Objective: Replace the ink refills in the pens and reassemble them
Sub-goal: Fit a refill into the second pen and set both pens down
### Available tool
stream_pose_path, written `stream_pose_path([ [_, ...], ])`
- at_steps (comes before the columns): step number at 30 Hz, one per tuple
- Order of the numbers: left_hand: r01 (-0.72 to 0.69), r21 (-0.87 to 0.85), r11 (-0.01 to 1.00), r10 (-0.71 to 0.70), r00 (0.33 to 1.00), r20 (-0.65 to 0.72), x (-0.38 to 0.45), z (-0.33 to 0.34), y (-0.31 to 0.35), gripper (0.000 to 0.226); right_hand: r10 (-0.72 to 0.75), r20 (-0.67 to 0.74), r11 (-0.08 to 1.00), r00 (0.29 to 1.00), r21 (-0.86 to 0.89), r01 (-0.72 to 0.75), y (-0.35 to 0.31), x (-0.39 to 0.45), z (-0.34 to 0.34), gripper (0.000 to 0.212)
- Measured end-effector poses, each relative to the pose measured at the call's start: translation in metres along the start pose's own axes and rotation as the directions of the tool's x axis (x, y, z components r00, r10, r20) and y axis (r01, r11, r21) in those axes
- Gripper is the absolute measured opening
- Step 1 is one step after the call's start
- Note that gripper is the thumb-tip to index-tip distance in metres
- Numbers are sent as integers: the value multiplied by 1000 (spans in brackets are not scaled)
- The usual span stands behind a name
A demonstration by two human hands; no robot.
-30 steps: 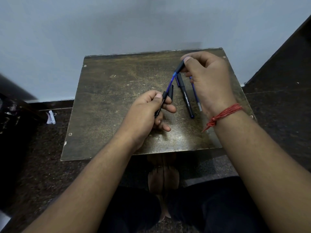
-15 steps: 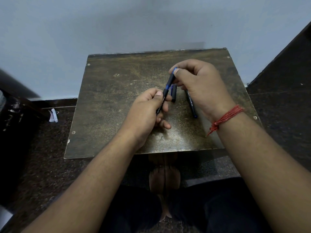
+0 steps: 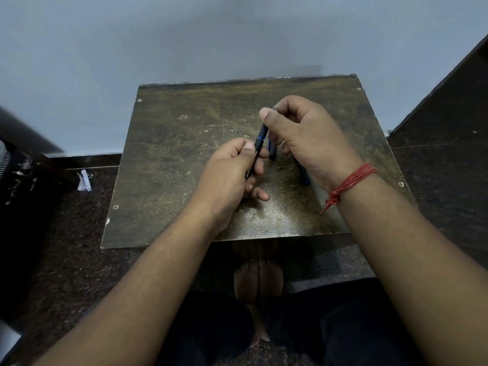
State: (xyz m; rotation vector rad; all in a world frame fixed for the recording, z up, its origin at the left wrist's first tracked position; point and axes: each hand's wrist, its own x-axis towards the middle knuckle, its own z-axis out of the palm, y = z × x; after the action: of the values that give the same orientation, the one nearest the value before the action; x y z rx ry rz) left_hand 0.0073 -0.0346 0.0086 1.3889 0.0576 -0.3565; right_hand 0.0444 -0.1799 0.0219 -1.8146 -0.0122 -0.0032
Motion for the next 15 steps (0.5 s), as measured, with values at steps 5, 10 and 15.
stream_pose_path([
  [5, 11, -34, 999, -10, 1000, 21, -1, 1, 2, 26, 61, 11, 980, 998, 190, -62, 5, 3, -8, 11],
  [10, 7, -41, 999, -6, 1000, 27, -1, 1, 1, 26, 44, 64, 961, 997, 270, -60, 4, 3, -3, 5],
  [15, 3, -46, 999, -2, 1000, 20, -1, 3, 2, 25, 87, 11, 980, 996, 179, -88, 4, 0, 7, 26],
])
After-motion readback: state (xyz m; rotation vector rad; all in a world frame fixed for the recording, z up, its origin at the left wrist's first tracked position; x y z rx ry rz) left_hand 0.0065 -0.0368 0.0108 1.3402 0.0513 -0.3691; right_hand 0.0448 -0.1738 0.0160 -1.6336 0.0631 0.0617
